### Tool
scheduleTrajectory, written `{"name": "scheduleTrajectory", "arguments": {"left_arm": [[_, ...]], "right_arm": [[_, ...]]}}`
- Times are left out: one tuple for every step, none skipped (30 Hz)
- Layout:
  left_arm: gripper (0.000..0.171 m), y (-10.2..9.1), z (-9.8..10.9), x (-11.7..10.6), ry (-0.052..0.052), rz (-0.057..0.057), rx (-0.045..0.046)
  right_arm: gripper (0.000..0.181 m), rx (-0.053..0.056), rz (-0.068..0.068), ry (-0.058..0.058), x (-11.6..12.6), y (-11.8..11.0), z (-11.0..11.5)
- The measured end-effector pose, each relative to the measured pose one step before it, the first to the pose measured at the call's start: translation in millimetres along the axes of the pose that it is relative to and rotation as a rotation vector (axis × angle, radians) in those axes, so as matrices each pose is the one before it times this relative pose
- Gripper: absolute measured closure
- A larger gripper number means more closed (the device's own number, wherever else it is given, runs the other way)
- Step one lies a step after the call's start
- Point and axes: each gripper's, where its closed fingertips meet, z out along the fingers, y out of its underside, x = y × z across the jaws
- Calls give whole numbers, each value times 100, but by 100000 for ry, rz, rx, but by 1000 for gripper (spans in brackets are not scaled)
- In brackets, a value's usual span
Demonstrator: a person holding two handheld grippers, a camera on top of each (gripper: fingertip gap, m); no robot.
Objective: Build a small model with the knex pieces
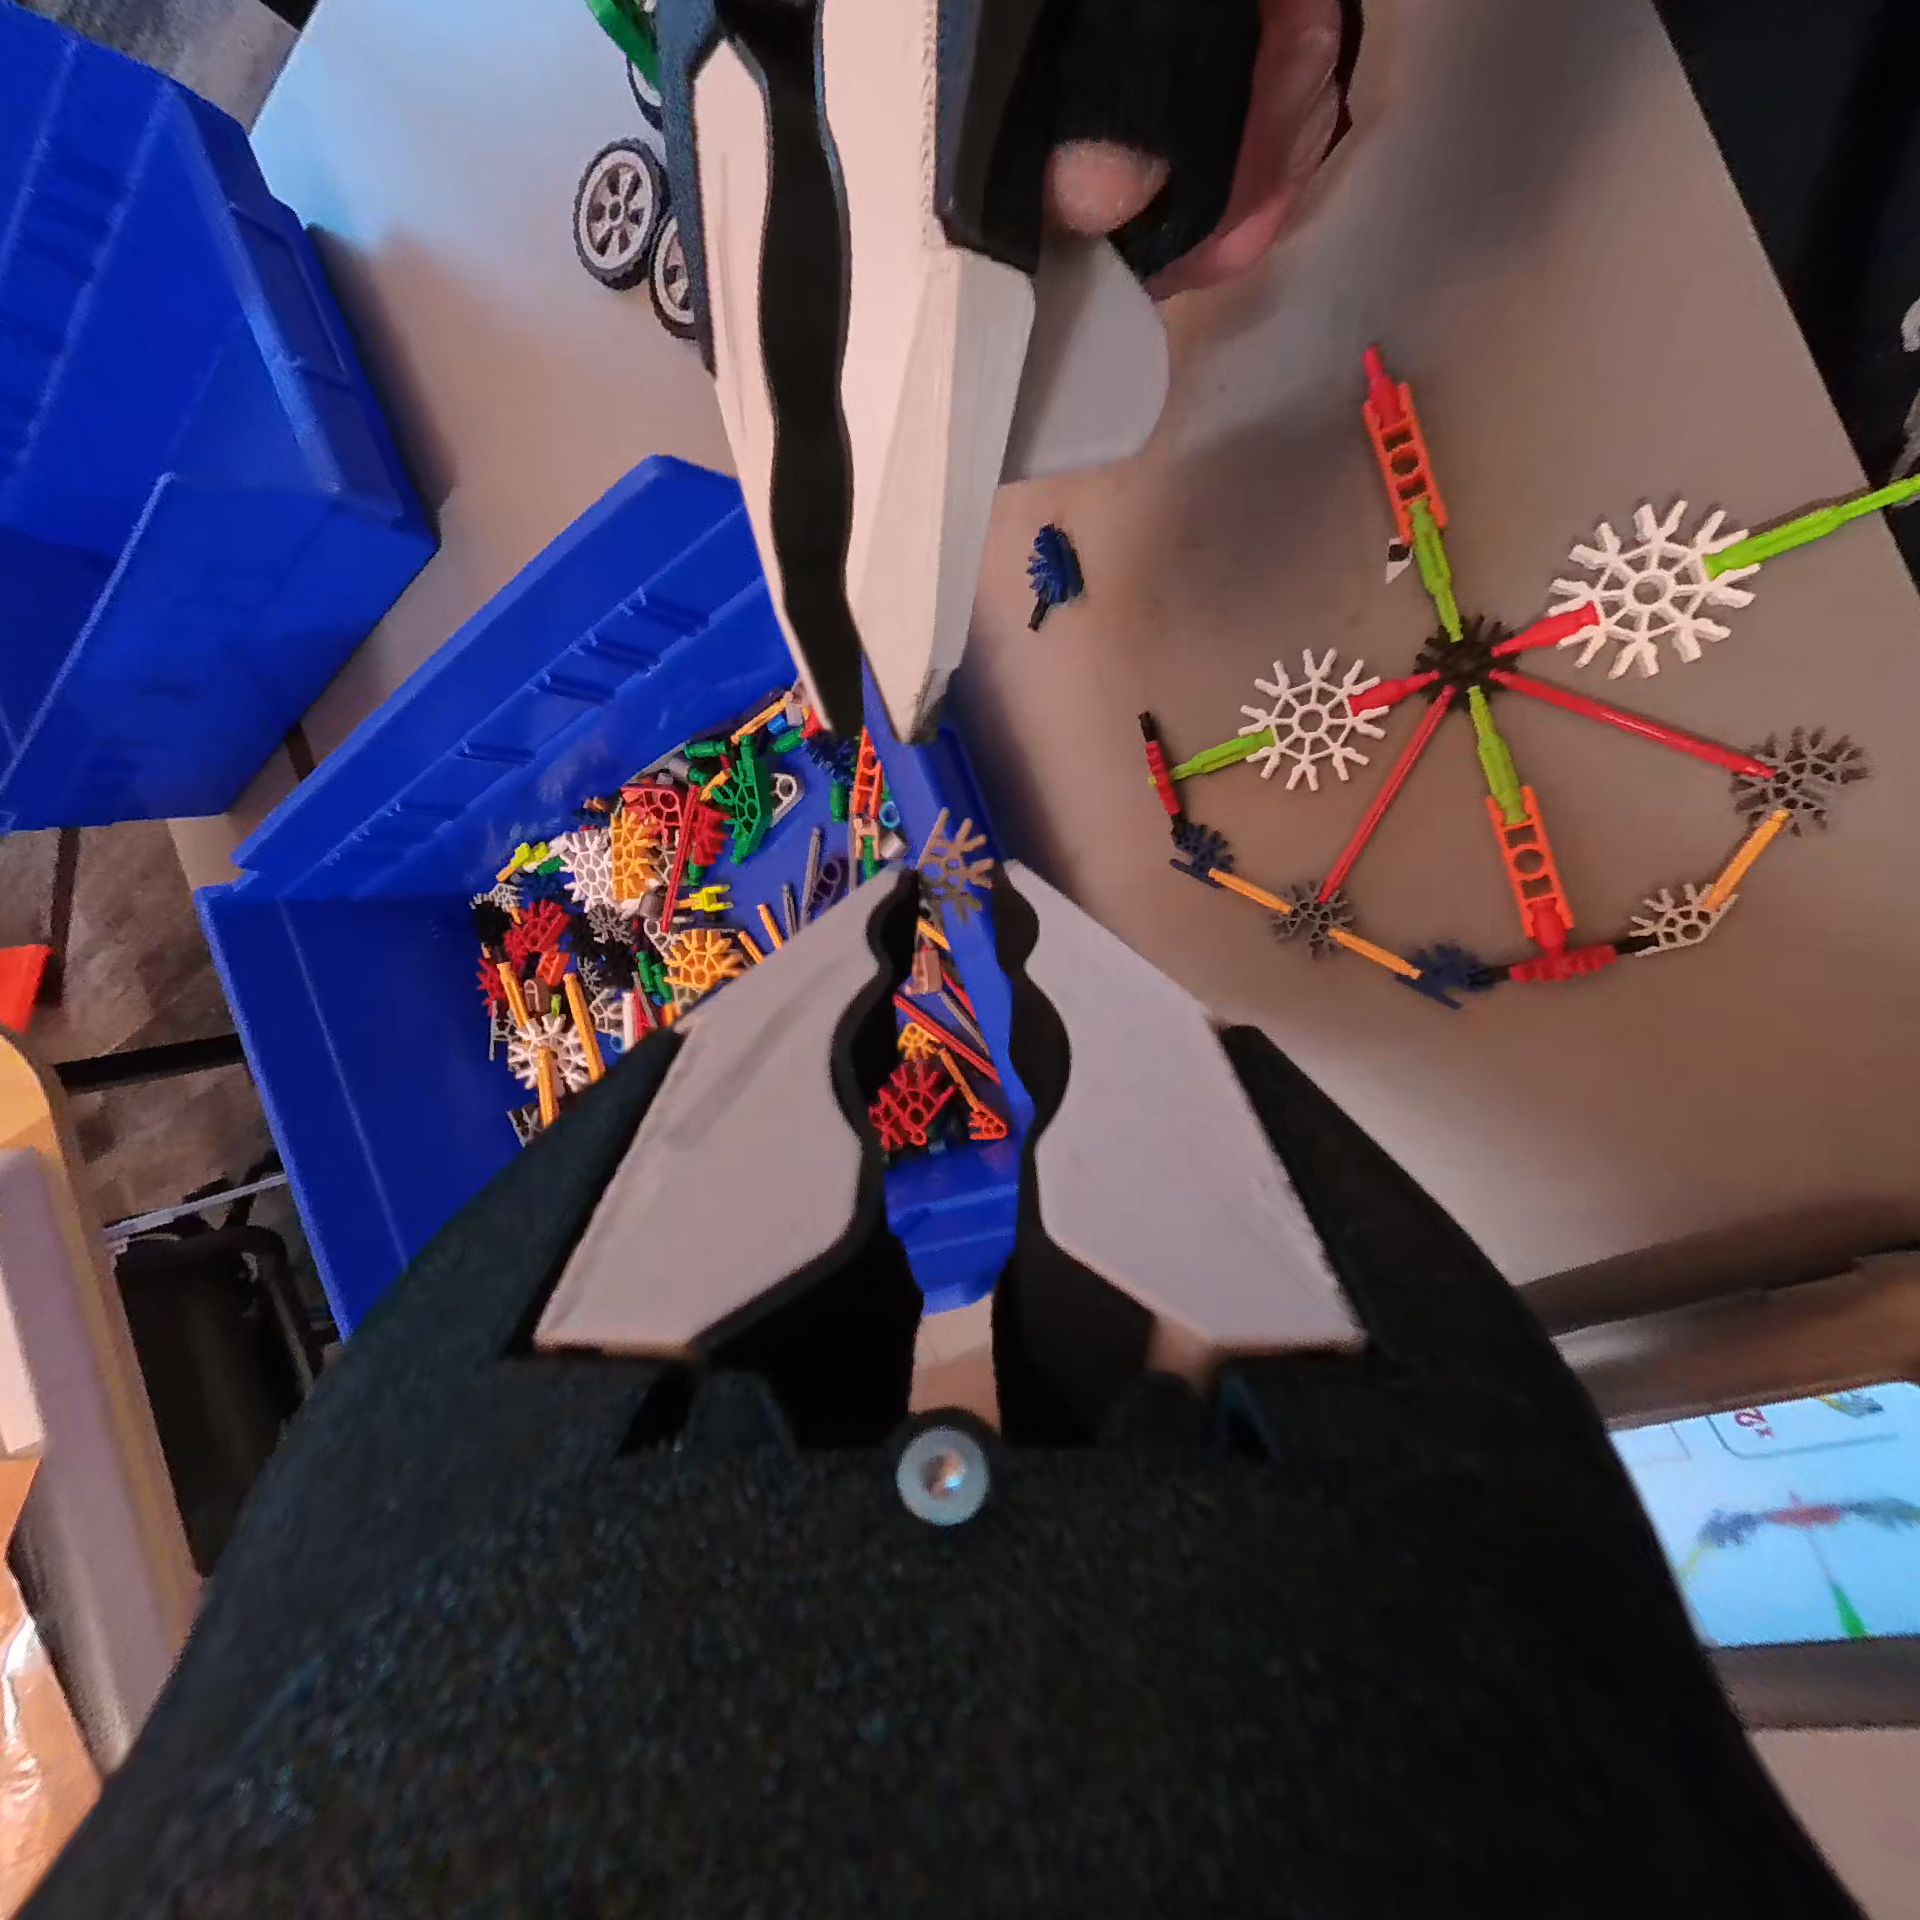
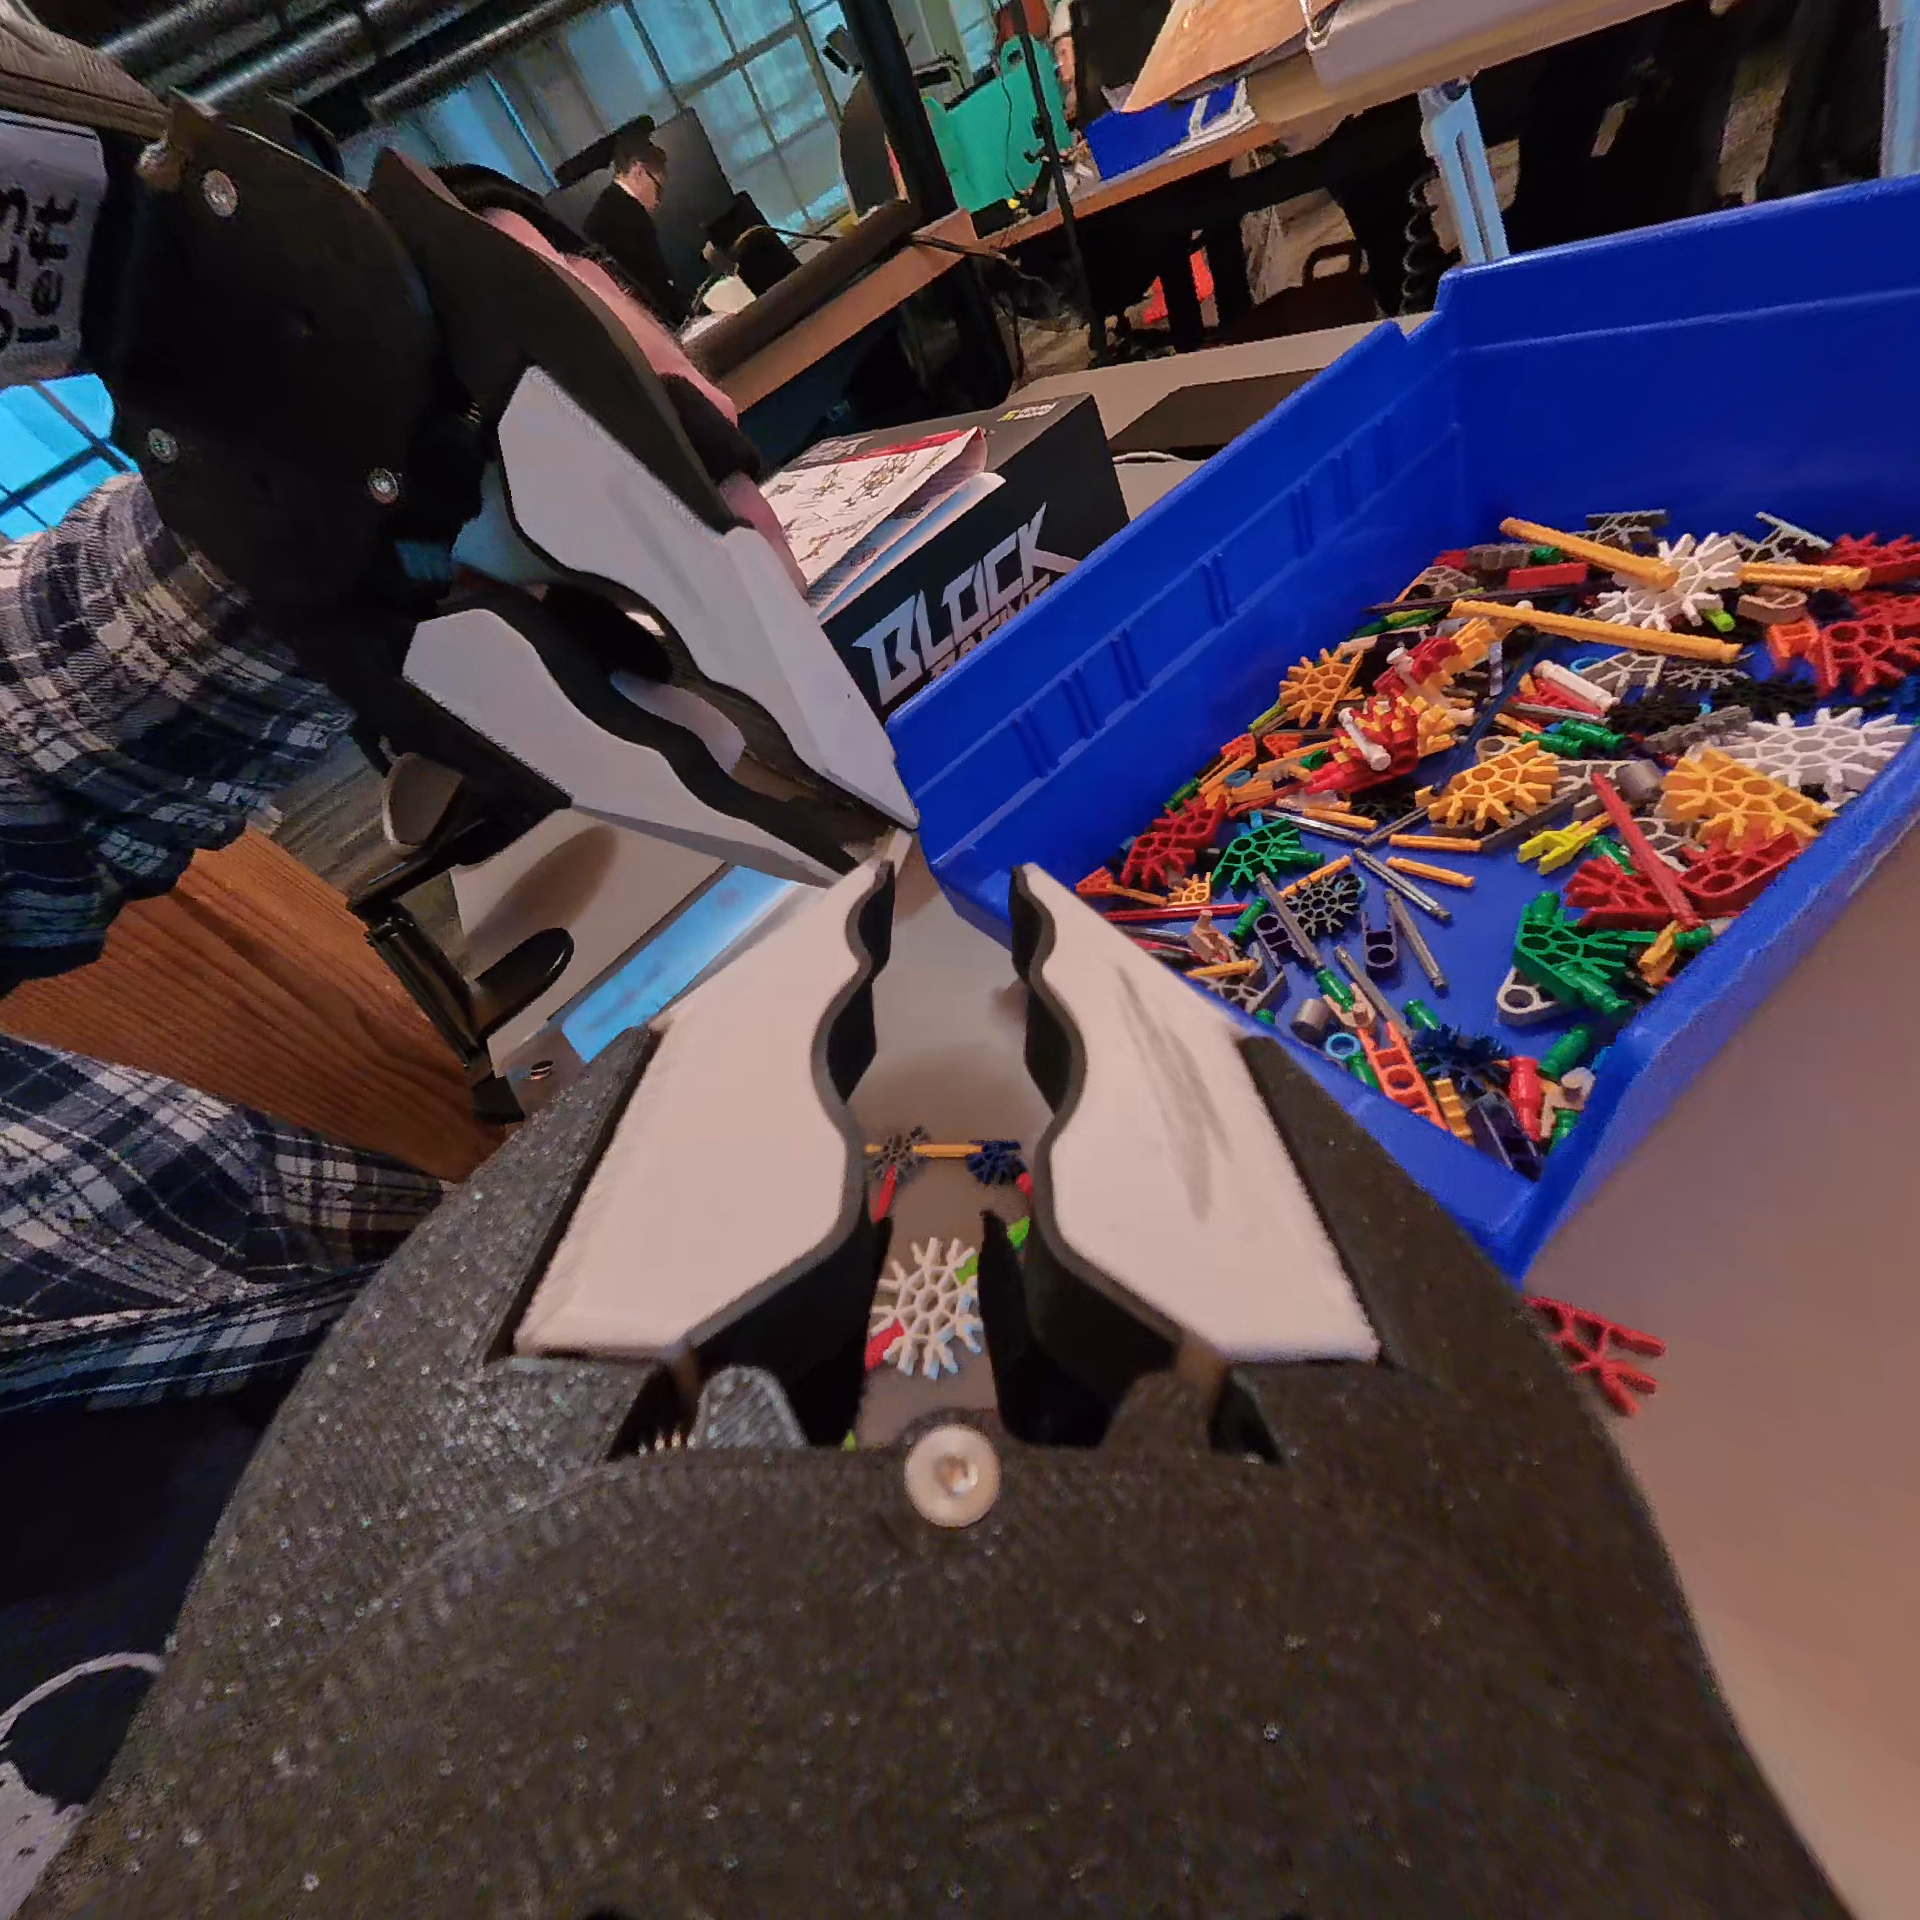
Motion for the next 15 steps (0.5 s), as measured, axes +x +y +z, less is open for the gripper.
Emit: {"name": "scheduleTrajectory", "arguments": {"left_arm": [[159,-86,19,23,-386,1084,-14],[159,-151,22,-22,-652,894,168],[159,-161,24,-44,-820,873,-6],[159,-122,43,-35,-744,1091,-470],[159,-195,18,-23,-889,1375,-108],[159,-207,26,-74,-1100,918,-138],[159,-102,56,-61,-953,777,-841],[159,-85,54,-7,-745,1340,-791],[159,-91,50,56,-433,1115,-726],[159,-82,58,99,-85,672,-530],[159,-67,80,154,234,697,-487],[159,-62,92,122,62,774,-464],[159,-66,92,-12,-537,253,-195],[160,-20,134,69,392,-96,-340],[159,-18,167,86,300,350,-291]], "right_arm": [[160,17,766,-1273,-157,37,-37],[160,-176,1237,-1484,-189,57,11],[160,-656,1341,-1465,-179,117,75],[160,-886,914,-1440,-218,151,115],[160,-800,545,-873,-141,151,135],[160,-924,442,-129,-30,187,147],[160,-577,514,-103,0,153,130],[160,-179,818,-533,-43,101,97],[160,295,1223,-912,-74,22,55],[162,188,1248,-233,53,38,8],[166,418,719,-311,28,13,-36],[172,623,566,-729,-40,-36,-93],[176,58,206,-879,-68,51,-83],[177,-578,-295,411,74,131,-41],[177,-781,-539,866,115,158,-45]]}}
